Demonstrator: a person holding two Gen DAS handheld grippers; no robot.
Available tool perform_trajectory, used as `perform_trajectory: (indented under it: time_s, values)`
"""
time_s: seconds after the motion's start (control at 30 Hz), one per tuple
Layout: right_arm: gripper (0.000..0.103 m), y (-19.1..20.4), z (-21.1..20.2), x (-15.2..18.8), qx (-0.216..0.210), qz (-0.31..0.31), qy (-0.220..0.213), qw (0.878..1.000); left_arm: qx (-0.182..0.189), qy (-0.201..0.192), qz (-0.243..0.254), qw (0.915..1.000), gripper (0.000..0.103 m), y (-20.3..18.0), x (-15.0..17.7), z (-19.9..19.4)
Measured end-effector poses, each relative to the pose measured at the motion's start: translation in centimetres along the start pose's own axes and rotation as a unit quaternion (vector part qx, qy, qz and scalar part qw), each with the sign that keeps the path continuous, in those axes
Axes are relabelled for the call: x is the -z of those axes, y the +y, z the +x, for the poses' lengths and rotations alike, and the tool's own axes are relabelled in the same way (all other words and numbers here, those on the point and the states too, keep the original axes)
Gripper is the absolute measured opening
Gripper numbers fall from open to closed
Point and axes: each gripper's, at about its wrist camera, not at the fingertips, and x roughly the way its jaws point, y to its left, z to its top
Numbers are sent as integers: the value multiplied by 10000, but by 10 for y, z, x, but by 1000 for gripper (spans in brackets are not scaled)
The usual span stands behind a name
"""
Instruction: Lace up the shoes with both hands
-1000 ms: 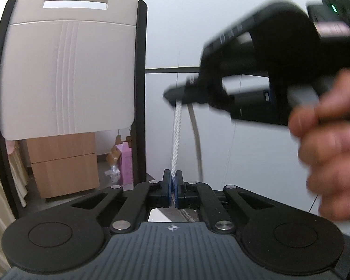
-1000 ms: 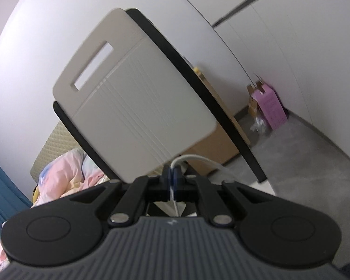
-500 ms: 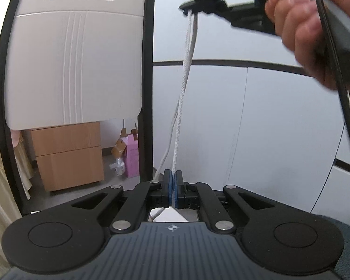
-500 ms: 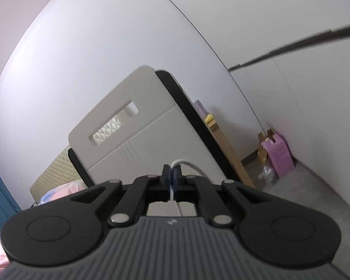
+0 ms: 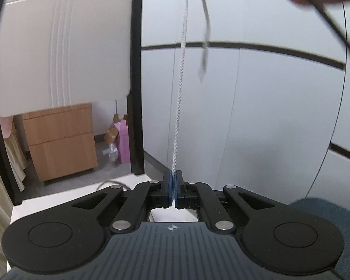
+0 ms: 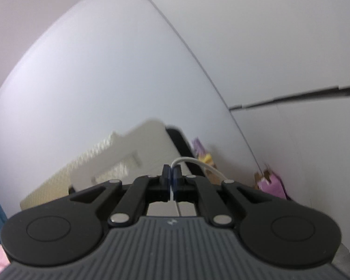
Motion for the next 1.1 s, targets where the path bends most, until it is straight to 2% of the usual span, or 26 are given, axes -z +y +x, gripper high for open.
perform_trajectory:
  time_s: [0.17,0.43,0.63,0.83,1.1]
  values:
    - [3,7,1,-32,3,-20,-264,9997,15,221,3,9998,2,-2,-5,-6]
    - [3,14,6,-80,281,-556,-277,9977,-38,578,-72,9983,2,-7,5,-14]
    - [3,23,8,-120,440,-806,-306,9953,36,629,-43,9980,2,-13,6,-27]
    - [3,38,1,-155,466,-1142,-570,9907,27,778,-40,9970,2,-14,9,-30]
    - [3,61,-5,-164,418,-1939,-643,9780,20,655,-47,9978,2,-16,4,-39]
